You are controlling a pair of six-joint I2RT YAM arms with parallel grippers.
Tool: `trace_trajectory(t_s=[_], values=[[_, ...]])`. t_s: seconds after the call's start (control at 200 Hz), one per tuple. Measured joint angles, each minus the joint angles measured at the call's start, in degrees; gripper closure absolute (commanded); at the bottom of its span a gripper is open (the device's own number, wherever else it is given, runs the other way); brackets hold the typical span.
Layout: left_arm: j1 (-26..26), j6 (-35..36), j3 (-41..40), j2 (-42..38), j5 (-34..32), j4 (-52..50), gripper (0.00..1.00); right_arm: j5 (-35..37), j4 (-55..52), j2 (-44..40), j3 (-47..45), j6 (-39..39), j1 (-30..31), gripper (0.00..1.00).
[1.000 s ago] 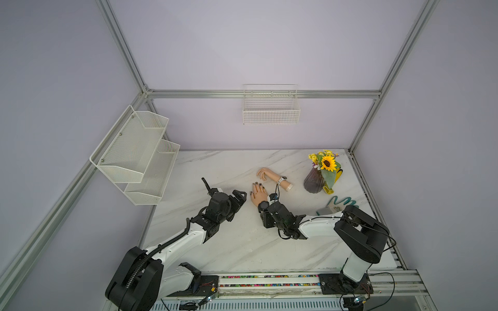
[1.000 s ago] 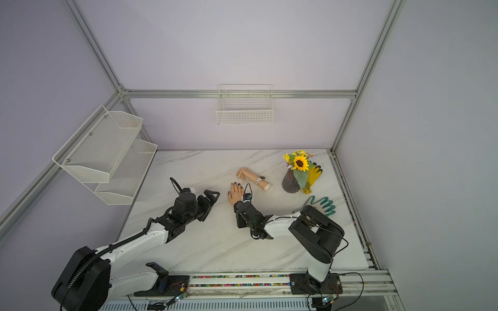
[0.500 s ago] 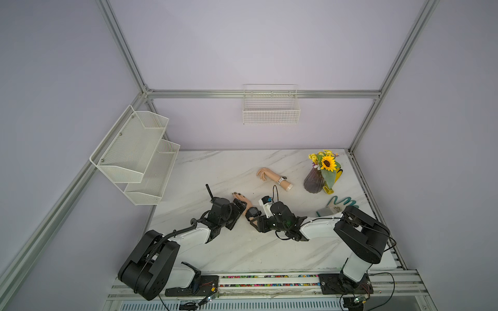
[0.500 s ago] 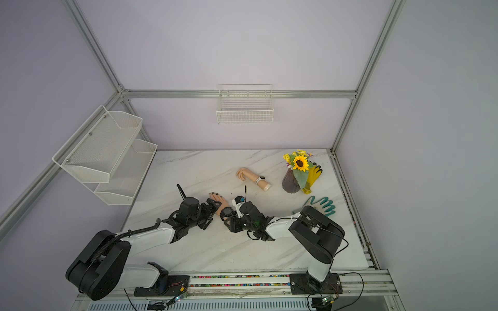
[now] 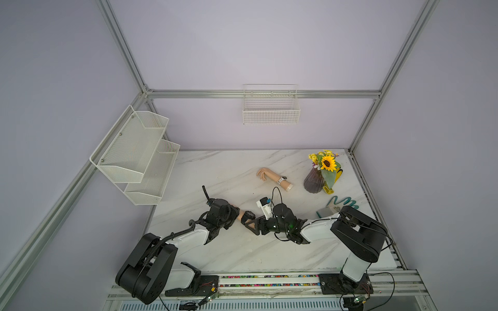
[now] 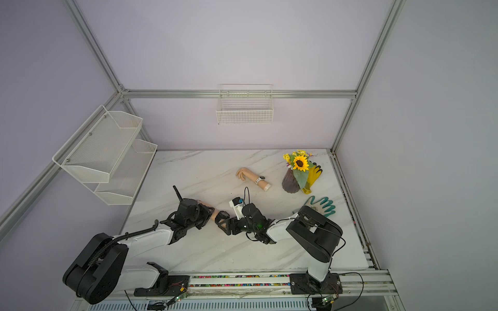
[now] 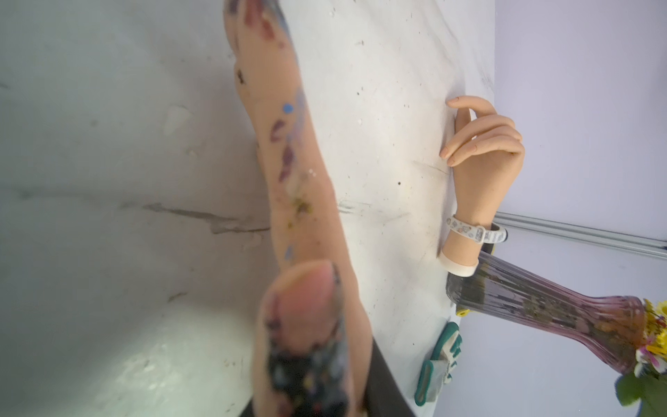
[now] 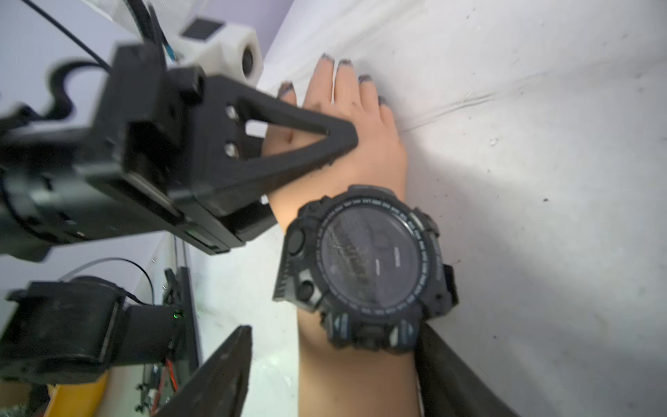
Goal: Take off the watch
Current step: Adjust the hand at the center of the board.
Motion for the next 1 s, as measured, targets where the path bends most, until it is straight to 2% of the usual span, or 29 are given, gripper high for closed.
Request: trace_trajectory(t_s=[0.1, 0.22, 0.37, 0.555, 0.695, 0.83, 0.92, 1.005], values=[[0.00, 1.03, 0.55, -0.81, -1.75, -3.30, 0.91, 4.94, 1.03, -6.71, -2.16, -1.27, 0.59, 0.15], [0.04, 2.91, 3.76, -1.14, -3.61, -10.10, 0.93, 14.01, 2.29, -14.40, -3.37, -3.82, 2.67, 0.14], [0.04, 7.89, 11.04, -0.42, -6.64, -21.64, 0.96, 24.94, 2.64, -17.05, -3.21, -8.26, 8.52, 0.14], [0.04, 12.87, 19.17, 1.68, -11.17, -31.26, 0.99, 30.73, 0.00, -8.26, 2.10, -13.00, 14.25, 0.14], [0.04, 14.88, 21.94, 3.89, -13.18, -36.35, 0.99, 32.76, -2.08, 2.21, 9.05, -14.58, 17.25, 0.13], [0.04, 15.91, 23.80, 7.69, -13.07, -38.73, 1.00, 34.38, -2.36, 9.11, 11.19, -14.78, 18.18, 0.13], [0.15, 16.06, 24.41, 9.14, -12.68, -39.36, 1.00, 35.28, -2.78, 12.11, 11.74, -14.99, 18.18, 0.17], [0.26, 16.44, 24.96, 9.22, -12.57, -39.93, 0.99, 35.34, -3.34, 14.53, 12.35, -15.19, 18.12, 0.25]])
